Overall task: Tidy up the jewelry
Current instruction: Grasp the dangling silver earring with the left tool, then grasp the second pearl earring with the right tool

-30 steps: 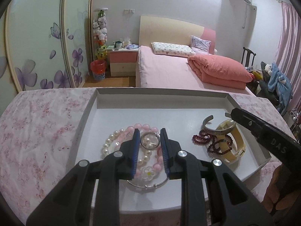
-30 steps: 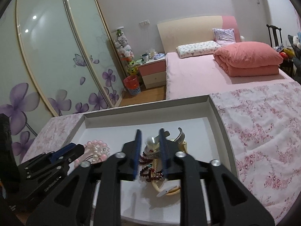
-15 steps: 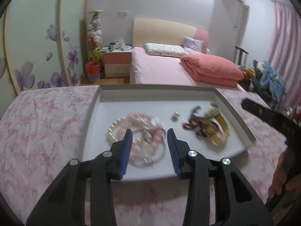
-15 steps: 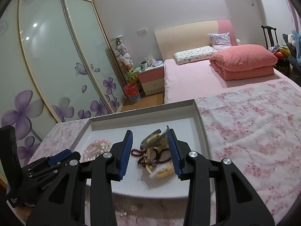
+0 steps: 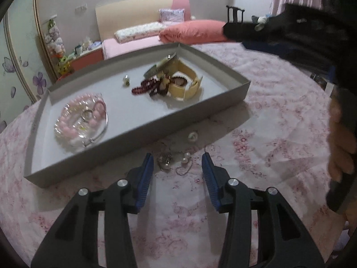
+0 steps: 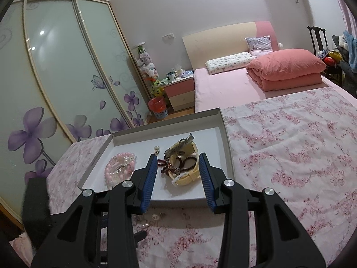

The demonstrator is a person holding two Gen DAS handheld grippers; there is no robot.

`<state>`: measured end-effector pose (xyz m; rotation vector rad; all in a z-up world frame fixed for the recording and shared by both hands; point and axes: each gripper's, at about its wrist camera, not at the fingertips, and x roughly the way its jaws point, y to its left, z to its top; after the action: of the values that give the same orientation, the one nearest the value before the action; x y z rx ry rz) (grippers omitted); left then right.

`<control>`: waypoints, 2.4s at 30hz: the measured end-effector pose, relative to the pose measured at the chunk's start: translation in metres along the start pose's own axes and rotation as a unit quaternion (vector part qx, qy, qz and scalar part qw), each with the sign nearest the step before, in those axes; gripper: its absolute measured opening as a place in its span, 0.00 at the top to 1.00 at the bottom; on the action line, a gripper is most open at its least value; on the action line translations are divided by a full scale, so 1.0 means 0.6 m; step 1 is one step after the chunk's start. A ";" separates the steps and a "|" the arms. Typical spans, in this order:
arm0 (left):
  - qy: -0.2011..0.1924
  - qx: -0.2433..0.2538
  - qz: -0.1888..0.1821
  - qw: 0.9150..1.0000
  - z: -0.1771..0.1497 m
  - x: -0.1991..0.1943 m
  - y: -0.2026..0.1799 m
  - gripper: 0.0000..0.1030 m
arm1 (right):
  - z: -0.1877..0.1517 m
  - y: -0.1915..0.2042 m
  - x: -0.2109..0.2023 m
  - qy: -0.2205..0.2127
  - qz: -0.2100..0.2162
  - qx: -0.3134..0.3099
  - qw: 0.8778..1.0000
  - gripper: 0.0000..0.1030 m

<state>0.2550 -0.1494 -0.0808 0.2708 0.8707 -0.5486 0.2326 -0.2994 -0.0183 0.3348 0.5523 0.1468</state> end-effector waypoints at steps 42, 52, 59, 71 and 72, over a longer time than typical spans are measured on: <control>0.004 -0.141 0.130 0.981 -0.115 -0.096 0.209 0.91 | -0.099 0.076 0.062 0.147 -0.021 -0.099 0.984 0.61; 0.003 -0.149 0.123 0.981 -0.115 -0.097 0.212 0.91 | -0.104 0.100 0.101 0.172 -0.060 -0.128 0.975 0.70; 0.002 -0.149 0.122 0.981 -0.116 -0.099 0.212 0.91 | -0.107 0.101 0.096 0.170 -0.072 -0.136 0.973 0.81; 0.002 -0.157 0.128 0.979 -0.117 -0.101 0.208 0.91 | -0.121 0.089 0.059 0.174 -0.071 -0.107 0.976 0.81; 0.002 -0.159 0.130 0.979 -0.119 -0.103 0.205 0.91 | -0.124 0.088 0.050 0.173 -0.068 -0.103 0.977 0.81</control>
<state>0.2452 0.0056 -0.0761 0.0913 0.8968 -0.1617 0.2156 -0.2227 -0.0742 0.0670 0.8954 0.1286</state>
